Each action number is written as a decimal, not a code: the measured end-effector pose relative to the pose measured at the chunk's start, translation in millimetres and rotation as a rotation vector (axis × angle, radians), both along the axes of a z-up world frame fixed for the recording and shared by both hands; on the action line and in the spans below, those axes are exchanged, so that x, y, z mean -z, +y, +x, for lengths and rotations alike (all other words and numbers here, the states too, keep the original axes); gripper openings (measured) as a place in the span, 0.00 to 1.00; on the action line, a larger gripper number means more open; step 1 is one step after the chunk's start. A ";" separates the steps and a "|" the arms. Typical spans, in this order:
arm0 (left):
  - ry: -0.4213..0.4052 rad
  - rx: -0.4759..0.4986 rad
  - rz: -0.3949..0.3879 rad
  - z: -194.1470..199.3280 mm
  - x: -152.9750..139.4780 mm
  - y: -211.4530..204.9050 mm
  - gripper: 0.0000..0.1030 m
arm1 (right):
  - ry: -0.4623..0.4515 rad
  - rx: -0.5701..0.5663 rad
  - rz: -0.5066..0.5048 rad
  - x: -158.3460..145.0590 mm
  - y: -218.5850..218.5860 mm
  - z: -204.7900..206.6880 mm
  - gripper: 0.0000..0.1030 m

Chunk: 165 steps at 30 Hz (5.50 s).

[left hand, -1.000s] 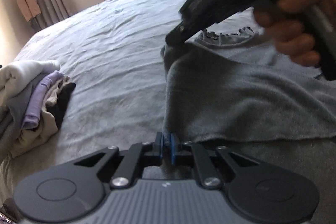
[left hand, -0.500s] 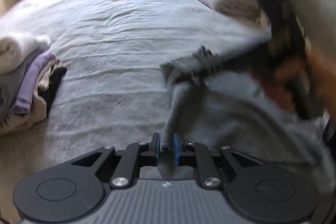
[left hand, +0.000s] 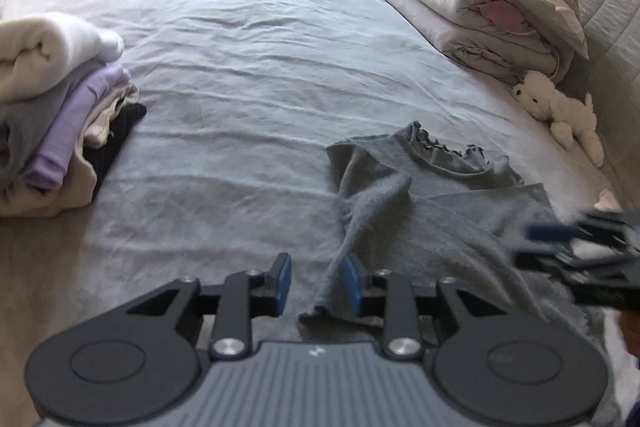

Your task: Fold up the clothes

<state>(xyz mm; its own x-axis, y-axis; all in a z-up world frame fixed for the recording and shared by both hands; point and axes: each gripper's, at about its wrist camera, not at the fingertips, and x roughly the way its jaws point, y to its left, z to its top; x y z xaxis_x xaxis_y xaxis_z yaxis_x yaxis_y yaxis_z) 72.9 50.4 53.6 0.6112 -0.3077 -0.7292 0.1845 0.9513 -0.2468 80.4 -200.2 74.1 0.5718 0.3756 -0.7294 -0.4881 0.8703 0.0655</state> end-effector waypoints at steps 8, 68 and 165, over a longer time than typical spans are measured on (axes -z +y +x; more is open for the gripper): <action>-0.037 -0.033 0.000 9.0 3.9 -11.4 0.38 | 0.062 0.483 0.135 4.9 -137.5 -35.6 0.47; -0.066 -0.021 -0.109 100.8 0.3 -6.0 0.33 | 0.042 0.472 0.217 11.9 -153.8 35.2 0.55; -0.076 0.062 0.030 21.4 24.6 -51.9 0.09 | 0.054 0.490 0.063 23.0 -136.0 -65.1 0.02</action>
